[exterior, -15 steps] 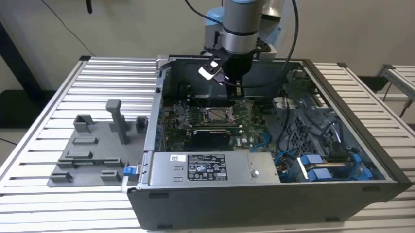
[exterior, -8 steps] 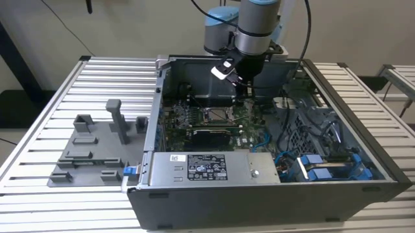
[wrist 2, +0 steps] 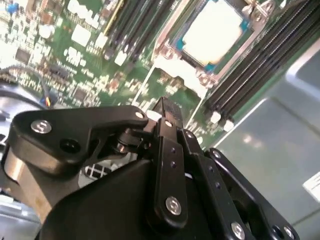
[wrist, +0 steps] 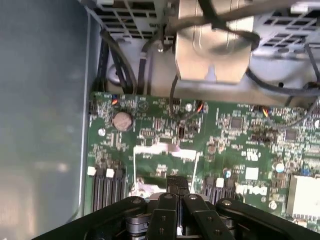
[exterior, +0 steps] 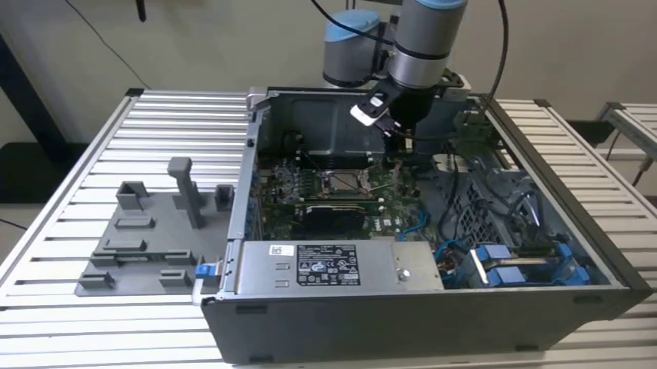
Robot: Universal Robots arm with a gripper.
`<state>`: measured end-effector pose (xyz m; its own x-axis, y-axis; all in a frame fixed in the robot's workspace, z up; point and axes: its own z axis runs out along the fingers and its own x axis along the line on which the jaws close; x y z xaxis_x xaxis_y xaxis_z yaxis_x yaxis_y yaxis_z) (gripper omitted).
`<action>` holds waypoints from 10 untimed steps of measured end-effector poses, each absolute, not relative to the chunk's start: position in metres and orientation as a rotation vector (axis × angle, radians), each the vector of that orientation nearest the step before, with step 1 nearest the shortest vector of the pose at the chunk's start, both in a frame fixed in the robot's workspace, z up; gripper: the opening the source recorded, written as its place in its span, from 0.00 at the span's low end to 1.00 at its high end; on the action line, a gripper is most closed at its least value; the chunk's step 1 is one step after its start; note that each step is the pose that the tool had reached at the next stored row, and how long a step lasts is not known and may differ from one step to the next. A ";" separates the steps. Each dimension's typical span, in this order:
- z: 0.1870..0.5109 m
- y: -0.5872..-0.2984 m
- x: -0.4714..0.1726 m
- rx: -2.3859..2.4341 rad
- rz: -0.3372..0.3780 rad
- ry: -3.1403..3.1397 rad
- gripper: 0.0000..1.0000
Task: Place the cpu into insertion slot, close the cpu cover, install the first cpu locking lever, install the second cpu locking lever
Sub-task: 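Close the cpu cover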
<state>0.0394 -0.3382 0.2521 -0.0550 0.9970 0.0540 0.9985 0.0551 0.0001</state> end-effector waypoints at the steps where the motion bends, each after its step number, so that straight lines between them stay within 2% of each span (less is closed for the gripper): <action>1: 0.252 -0.338 0.044 -2.131 -0.057 -2.252 0.11; 10: 0.251 -0.338 0.080 -2.116 -0.074 -2.246 0.11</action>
